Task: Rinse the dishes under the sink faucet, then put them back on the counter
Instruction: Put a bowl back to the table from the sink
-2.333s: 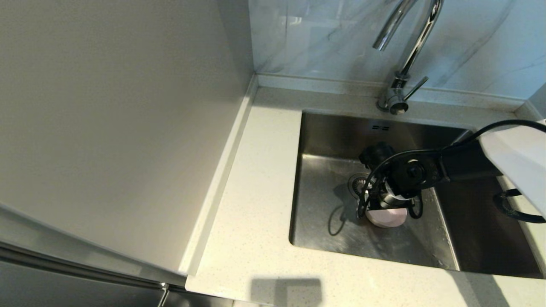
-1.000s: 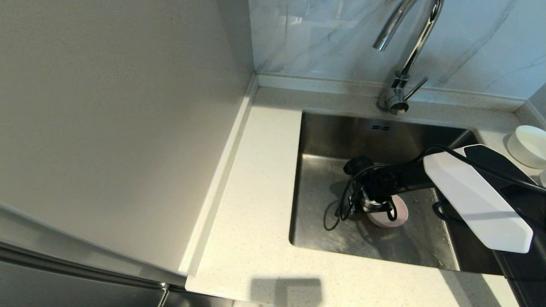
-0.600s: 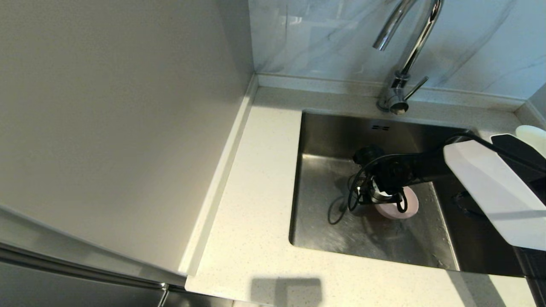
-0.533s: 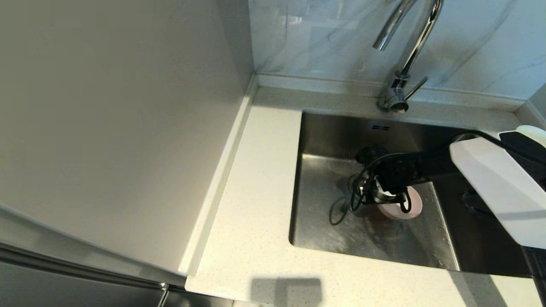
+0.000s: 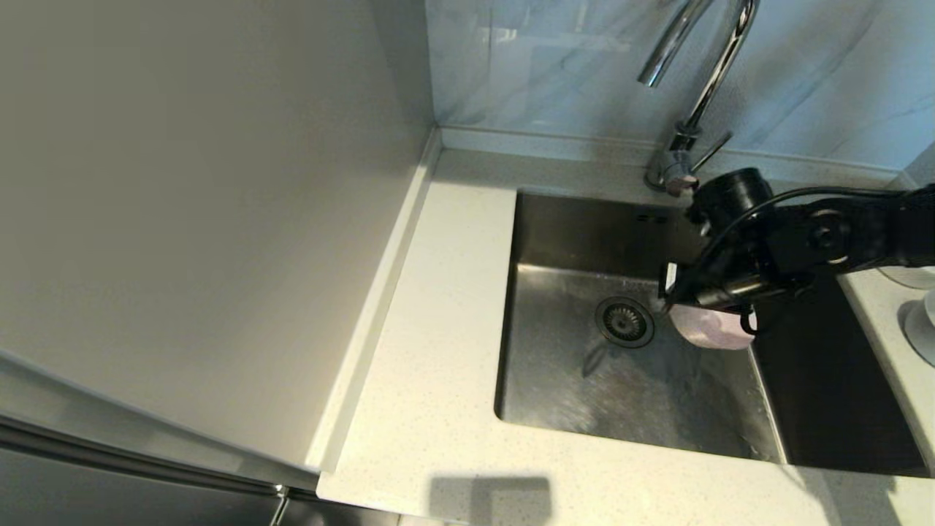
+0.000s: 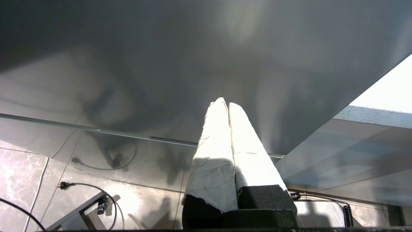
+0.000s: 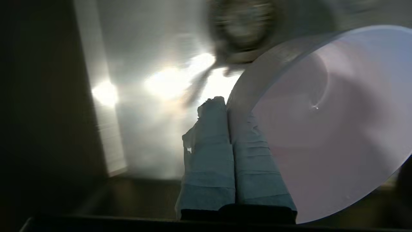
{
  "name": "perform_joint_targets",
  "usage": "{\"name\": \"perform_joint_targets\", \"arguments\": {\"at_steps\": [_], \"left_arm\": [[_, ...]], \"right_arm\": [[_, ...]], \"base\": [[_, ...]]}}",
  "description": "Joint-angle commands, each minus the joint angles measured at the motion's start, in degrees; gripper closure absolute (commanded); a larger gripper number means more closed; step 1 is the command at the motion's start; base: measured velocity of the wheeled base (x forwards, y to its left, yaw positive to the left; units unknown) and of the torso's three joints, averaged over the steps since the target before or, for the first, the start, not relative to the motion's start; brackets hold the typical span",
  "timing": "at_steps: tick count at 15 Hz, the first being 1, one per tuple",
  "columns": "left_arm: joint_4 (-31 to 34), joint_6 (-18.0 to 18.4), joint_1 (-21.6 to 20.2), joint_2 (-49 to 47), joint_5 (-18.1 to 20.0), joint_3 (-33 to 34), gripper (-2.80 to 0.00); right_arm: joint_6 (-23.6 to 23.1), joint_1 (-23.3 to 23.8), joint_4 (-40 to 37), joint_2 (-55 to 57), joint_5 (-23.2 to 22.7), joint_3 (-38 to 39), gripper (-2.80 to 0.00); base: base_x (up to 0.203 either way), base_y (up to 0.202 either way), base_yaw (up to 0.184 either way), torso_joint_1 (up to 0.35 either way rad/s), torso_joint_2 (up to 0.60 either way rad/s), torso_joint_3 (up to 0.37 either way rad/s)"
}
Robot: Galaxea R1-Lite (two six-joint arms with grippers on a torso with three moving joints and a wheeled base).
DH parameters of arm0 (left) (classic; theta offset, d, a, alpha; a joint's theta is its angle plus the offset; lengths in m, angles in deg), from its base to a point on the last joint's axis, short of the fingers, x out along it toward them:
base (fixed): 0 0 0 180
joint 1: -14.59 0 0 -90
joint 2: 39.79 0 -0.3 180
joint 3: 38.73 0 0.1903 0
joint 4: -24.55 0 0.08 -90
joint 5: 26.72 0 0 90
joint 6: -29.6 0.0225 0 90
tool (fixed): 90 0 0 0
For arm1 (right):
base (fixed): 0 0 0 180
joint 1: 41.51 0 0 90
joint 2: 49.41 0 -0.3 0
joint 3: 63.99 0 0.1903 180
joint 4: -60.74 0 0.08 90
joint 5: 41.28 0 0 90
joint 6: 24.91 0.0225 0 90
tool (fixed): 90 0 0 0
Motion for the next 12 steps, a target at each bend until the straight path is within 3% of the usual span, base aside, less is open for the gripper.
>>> {"name": "perform_joint_targets", "arguments": {"at_steps": [1, 3, 5, 7, 10, 12], "left_arm": [[-0.02, -0.05, -0.01, 0.18, -0.02, 0.0, 0.0], [-0.02, -0.05, -0.01, 0.18, -0.02, 0.0, 0.0], [-0.02, -0.05, -0.01, 0.18, -0.02, 0.0, 0.0], [-0.02, -0.05, -0.01, 0.18, -0.02, 0.0, 0.0], [-0.02, -0.05, -0.01, 0.18, -0.02, 0.0, 0.0], [-0.02, -0.05, -0.01, 0.18, -0.02, 0.0, 0.0]], "right_arm": [[7.74, -1.37, -0.9, -6.38, -17.04, -0.4, 0.0], [19.19, -3.0, -4.21, -7.17, -28.11, -6.4, 0.0], [33.94, -3.43, -10.37, -7.17, -40.83, -18.45, 0.0], [55.14, -2.38, -13.2, -6.87, -60.05, -26.74, 0.0], [83.05, -1.01, -5.75, -6.1, -69.28, -27.61, 0.0], [96.78, -0.31, 1.49, -4.96, -75.28, -27.64, 0.0]], "base": [[0.0, 0.0, 0.0, 0.0, 0.0, 0.0], [0.0, 0.0, 0.0, 0.0, 0.0, 0.0], [0.0, 0.0, 0.0, 0.0, 0.0, 0.0], [0.0, 0.0, 0.0, 0.0, 0.0, 0.0], [0.0, 0.0, 0.0, 0.0, 0.0, 0.0], [0.0, 0.0, 0.0, 0.0, 0.0, 0.0]]}}
